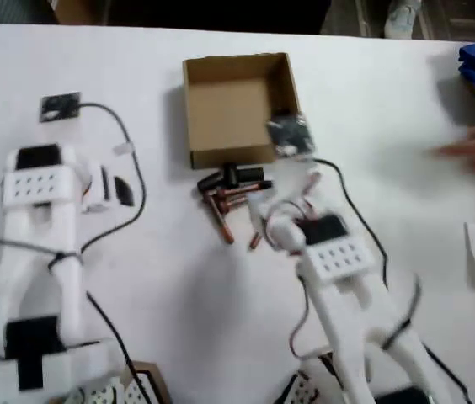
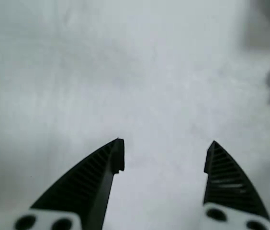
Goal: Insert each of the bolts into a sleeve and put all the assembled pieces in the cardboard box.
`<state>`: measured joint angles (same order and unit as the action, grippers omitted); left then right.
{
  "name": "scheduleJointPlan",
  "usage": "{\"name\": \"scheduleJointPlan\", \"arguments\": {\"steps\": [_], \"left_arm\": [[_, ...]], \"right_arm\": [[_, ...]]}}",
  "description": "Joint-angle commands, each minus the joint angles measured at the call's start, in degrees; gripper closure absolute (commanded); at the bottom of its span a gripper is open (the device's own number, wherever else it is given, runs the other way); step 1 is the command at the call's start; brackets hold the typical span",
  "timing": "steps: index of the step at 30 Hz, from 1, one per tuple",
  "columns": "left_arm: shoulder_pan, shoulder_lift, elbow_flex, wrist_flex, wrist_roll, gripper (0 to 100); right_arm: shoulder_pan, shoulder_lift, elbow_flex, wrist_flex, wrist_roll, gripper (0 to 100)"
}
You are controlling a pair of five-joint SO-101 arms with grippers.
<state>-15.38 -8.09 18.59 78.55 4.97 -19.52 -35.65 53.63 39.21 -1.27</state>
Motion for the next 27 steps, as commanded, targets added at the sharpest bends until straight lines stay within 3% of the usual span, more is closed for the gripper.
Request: {"name": "scheduleJointPlan", "arguments": {"steps": [1,6,12,18,22,27], "left_arm": [[4.75,5.19,-10.77,6.24,-0.18,72],[15.12,7.74,-19.21,11.52,-1.76,72],[27.87,7.91,-19.47,8.35,-13.27,72],[31.65,8.79,-19.82,0.35,-11.16,72],[34.73,12.31,-19.91,-0.62,-4.31,72],[34.81,15.47,-19.47,-0.26,-2.99,72]], "right_arm": [[5.93,-12.00,6.24,-6.55,-0.09,97.9],[13.85,-22.73,16.26,-15.87,0.00,98.0],[22.46,-31.78,21.80,-20.35,0.00,98.0],[31.87,-40.75,24.88,-22.46,0.00,98.0],[32.75,-46.64,28.84,-22.64,0.00,98.0],[32.75,-54.11,33.85,-22.64,0.09,98.0]]}}
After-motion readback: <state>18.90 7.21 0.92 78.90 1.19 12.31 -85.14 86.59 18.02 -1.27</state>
